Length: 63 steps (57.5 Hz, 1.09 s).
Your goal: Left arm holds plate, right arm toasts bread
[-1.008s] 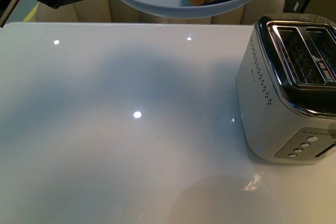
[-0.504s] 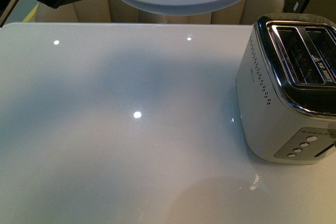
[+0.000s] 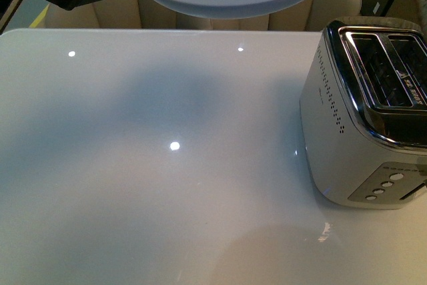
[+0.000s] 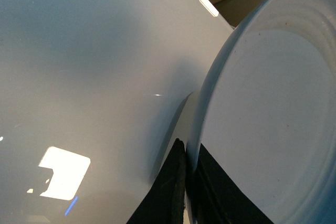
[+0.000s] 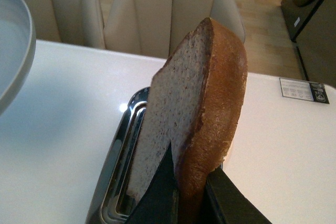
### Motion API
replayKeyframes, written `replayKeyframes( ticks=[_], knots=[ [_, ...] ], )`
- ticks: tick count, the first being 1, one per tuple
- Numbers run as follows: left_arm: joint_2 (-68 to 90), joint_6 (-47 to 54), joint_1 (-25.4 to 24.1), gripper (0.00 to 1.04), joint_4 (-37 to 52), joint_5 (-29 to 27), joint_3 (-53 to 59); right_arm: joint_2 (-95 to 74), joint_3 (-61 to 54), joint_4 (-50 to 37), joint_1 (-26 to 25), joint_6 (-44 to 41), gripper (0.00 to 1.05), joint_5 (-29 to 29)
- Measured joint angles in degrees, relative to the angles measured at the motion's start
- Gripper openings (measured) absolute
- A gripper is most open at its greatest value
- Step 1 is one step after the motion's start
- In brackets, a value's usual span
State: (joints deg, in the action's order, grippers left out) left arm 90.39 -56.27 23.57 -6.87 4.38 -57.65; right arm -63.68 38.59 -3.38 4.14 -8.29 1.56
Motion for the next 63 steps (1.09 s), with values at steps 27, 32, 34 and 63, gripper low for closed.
replayKeyframes(
  ticks=[27, 32, 34, 63],
  knots=[
    [0.0, 0.02, 0.0, 0.03, 0.0, 0.04, 0.0, -4.87, -0.2, 0.35, 1.53, -2.1, 0.03, -1.84],
    [0.0, 0.0, 0.0, 0.03, 0.0, 0.04, 0.0, -6.03, -0.2, 0.09, 1.79, -2.23, 0.03, -2.16],
    [0.0, 0.02, 0.0, 0.03, 0.0, 0.04, 0.0, -6.99, -0.2, -0.07, 1.92, -2.32, 0.03, -2.45],
    [0.0, 0.02, 0.0, 0.03, 0.0, 0.02, 0.0, -13.29, 1.38, -2.38, 3.87, -3.23, 0.03, -6.54]
  ],
)
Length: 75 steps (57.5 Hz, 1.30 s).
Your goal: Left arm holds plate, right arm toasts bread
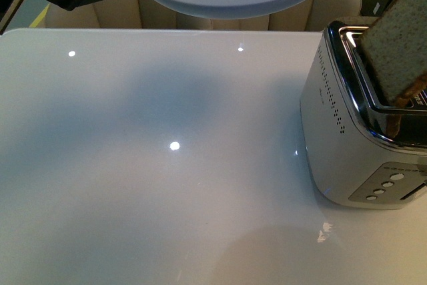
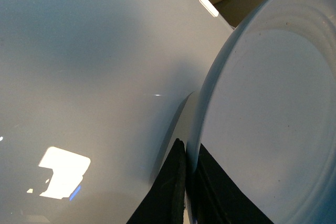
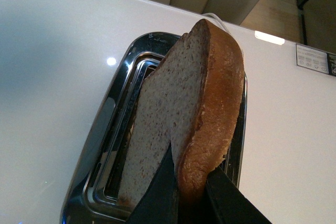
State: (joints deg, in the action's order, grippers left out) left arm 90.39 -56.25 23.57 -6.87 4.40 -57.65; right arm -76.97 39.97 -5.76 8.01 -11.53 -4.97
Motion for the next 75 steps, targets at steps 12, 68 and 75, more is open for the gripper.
replayKeyframes(
  ticks=[12, 68, 75],
  knots=[
    [0.0, 0.0, 0.0, 0.03, 0.0, 0.02, 0.0, -2.8, 0.46, -0.94, 1.7, -0.57, 0.03, -2.08],
    [0.0, 0.0, 0.0, 0.03, 0.0, 0.0, 0.0, -10.19, -3.52, -7.85, 3.65, 3.45, 0.63, -2.4],
    [0.0, 0.0, 0.0, 0.03, 0.0, 0.02, 0.0, -3.13, -5.84, -10.84, 2.67, 6.88, 0.89, 1.6]
  ],
)
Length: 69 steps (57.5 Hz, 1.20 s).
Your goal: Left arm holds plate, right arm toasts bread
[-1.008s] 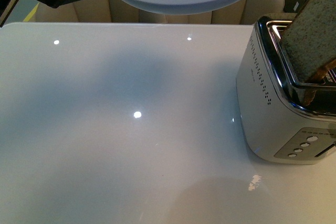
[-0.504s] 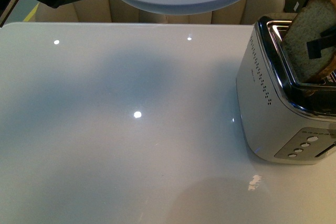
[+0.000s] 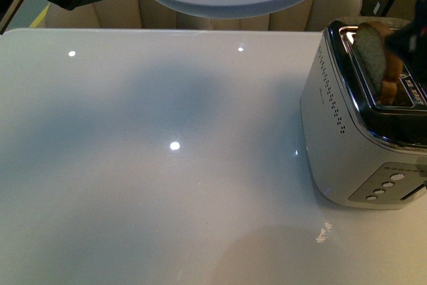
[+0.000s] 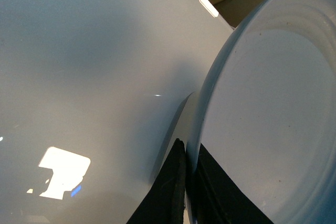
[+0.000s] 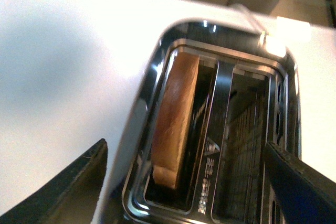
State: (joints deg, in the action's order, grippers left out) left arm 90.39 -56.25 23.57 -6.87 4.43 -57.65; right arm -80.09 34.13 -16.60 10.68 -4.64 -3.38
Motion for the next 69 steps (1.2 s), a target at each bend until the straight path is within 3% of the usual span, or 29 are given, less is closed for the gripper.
replayKeyframes(
  ticks=[3, 15, 19, 24, 49, 69],
  knots=[
    [0.0, 0.0, 0.0, 0.03, 0.0, 0.0, 0.0, 4.15, -0.96, -1.79, -0.66, 1.77, 0.97, 1.55],
    [-0.02, 0.0, 0.0, 0.03, 0.0, -0.02, 0.0, 19.76, -5.6, -5.92, -4.04, 4.7, 0.95, 4.31],
    [-0.04, 0.0, 0.0, 0.03, 0.0, -0.02, 0.0, 20.55, -9.22, -15.39, -3.96, 4.66, 0.84, -1.64],
    [-0.07, 0.0, 0.04, 0.03, 0.0, 0.02, 0.0, 22.05, -13.7, -20.46, -4.46, 4.66, 0.7, -2.45],
    [-0.09, -0.02, -0.02, 0.03, 0.0, -0.02, 0.0, 33.97, -25.29, -20.28, -10.45, 4.66, 0.01, 2.99],
    [-0.09, 0.0, -0.02, 0.03, 0.0, -0.02, 0.0, 44.22, -30.14, -14.67, -10.49, 4.68, 0.02, 3.37]
  ],
)
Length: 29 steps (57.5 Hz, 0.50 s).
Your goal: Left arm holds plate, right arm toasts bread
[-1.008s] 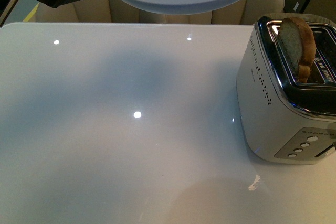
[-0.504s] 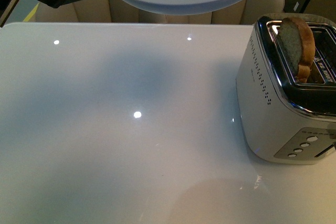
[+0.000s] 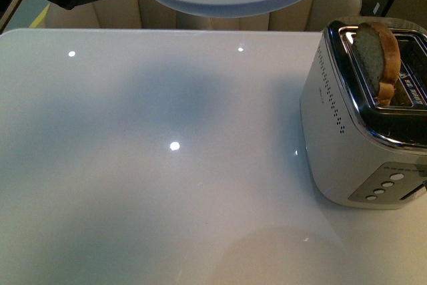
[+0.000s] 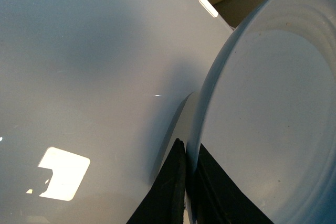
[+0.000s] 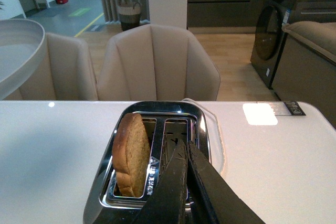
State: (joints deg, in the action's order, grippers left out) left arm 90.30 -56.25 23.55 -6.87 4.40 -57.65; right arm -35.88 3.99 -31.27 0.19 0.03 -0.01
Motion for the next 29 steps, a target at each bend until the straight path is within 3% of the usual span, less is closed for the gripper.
replayKeyframes(
  ticks=[17, 29],
  knots=[
    [0.0, -0.02, 0.0, 0.03, 0.0, -0.04, 0.0, 7.54, -2.95, 3.37, 0.0, 0.0, 0.02, -0.09],
    [0.0, -0.02, 0.0, 0.03, 0.0, 0.02, 0.02, 14.91, -2.97, 10.29, 0.0, 0.0, 0.02, 0.0]
  ],
)
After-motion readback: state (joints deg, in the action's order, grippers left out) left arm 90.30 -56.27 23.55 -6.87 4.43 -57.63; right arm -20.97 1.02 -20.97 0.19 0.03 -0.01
